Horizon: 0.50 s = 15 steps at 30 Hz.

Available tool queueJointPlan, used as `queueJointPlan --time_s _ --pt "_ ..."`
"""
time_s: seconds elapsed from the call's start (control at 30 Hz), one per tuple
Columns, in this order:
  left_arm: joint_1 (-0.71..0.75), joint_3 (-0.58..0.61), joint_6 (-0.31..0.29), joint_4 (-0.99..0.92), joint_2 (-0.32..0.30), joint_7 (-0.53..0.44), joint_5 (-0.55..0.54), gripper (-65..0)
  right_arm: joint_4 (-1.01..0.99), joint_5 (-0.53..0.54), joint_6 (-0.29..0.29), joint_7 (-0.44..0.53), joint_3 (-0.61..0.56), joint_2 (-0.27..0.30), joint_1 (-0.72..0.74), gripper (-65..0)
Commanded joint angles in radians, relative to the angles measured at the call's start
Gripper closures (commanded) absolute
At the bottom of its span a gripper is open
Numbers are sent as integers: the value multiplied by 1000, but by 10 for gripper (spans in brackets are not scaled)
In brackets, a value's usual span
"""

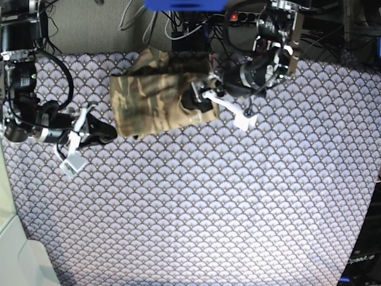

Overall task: Fold the T-shirt properly
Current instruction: 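Grasp the bundle edge with the left gripper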

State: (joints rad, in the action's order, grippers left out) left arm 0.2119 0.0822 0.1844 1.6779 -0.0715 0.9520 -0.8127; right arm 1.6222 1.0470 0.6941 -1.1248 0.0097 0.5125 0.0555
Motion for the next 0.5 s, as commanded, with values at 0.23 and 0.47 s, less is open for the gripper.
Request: queueJointPlan --time_s 0.23,0.47 --pt "-19 1 -1 -31 -6 -5 13 -397 14 20 4 18 6 19 16 -58" --pt "-30 -2 -1 -31 -11 -5 14 -6 14 20 4 18 11 18 16 -58"
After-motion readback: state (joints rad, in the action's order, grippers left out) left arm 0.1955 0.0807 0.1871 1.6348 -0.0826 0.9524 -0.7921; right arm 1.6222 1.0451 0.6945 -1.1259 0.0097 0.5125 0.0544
